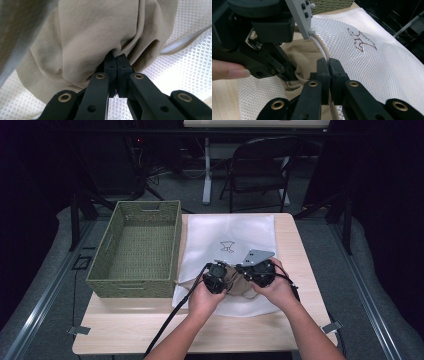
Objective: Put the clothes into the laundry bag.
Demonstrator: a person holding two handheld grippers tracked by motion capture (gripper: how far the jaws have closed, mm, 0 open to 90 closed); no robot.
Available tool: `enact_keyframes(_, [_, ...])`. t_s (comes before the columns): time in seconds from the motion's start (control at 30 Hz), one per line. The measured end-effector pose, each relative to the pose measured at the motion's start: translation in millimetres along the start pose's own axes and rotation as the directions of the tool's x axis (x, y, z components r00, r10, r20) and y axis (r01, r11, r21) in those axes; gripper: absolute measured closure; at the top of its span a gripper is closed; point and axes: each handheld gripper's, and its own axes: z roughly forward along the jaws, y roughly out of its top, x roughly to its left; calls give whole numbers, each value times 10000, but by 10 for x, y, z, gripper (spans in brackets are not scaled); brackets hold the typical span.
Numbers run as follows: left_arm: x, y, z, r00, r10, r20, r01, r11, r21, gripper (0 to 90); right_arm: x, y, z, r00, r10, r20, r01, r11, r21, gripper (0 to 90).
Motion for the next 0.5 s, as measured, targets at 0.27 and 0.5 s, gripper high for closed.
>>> enact_keyframes(0.27, [-9,57,37,10000,-93,25,93,10000,-4,889,0,-5,12,10000,37,0,-37,10000,9,875])
enact_keyframes(0.5, [-14,45,20,10000,-78,47,78,10000,44,881,-7,-13,13,10000,73,0,-73,10000,31,875])
